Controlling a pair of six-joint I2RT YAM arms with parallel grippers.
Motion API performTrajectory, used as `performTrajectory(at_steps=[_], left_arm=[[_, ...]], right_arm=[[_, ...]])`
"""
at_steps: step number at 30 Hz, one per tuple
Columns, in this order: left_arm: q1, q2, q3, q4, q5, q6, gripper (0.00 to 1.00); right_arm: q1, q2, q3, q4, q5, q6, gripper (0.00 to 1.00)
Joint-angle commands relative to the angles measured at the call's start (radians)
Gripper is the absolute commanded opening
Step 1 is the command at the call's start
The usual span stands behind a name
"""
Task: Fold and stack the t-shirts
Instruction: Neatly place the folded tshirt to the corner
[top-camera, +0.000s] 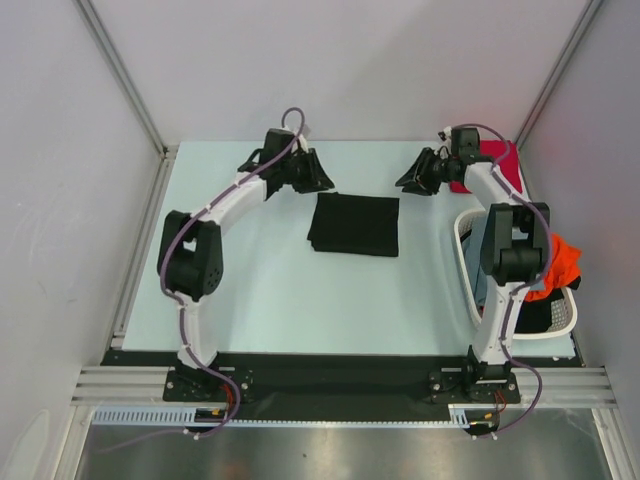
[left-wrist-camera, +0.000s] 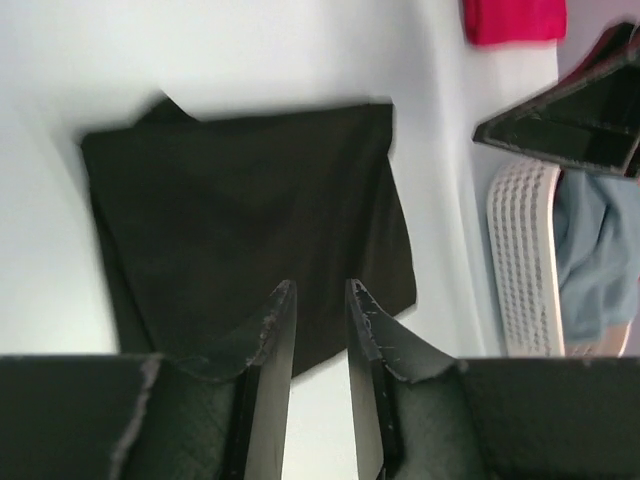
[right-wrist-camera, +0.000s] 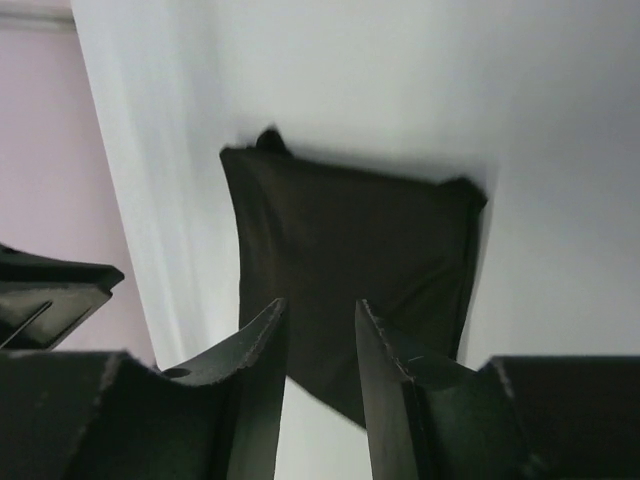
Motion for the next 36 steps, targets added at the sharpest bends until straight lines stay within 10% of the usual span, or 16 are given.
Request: performTrajectory(at_steps=[1, 4, 11, 12, 13, 19, 22, 27, 36], left_arm=[[-0.126, -0.159, -0.072, -0.11, -0.16, 0.147, 0.32], [-0.239, -0.346, -0.193, -0.202, -0.387, 0.225, 0.36], [-0.274, -0.628, -0.507, -0.12, -0.424, 0.014, 0.39], [-0.272, -0.658, -0.54, -0.095, -0.424, -0.023, 0.43], [-0.272, -0.684, -0.571, -0.05, -0.424, -0.063, 0.48], [-0.269, -0.795, -0.752, 0.15, -0.346, -0.338, 0.6], [-0.274, -0.844, -0.894, 0.361, -0.327, -0.529, 0.6], [-0.376, -0.902, -1.117, 0.611, -0.606, -0.903, 0.65], [-0.551, -0.524, -0.993, 0.707, -0.827, -1.247, 0.74]], right_arm=[[0.045, -0.164, -0.073, -0.111, 0.061, -0.099, 0.39], [0.108, -0.318, -0.148, -0.24, 0.168, -0.175, 0.45], [0.195, -0.528, -0.193, -0.335, 0.335, -0.24, 0.55], [0.208, -0.552, -0.19, -0.342, 0.363, -0.245, 0.98], [0.218, -0.575, -0.189, -0.354, 0.44, -0.265, 1.0], [0.288, -0.756, -0.274, -0.295, 0.622, -0.231, 1.0], [0.161, -0.847, -0.447, -0.148, 0.36, -0.124, 1.0], [0.13, -0.872, -0.452, -0.167, 0.335, -0.079, 1.0], [0.131, -0.91, -0.426, -0.223, 0.398, -0.087, 1.0]])
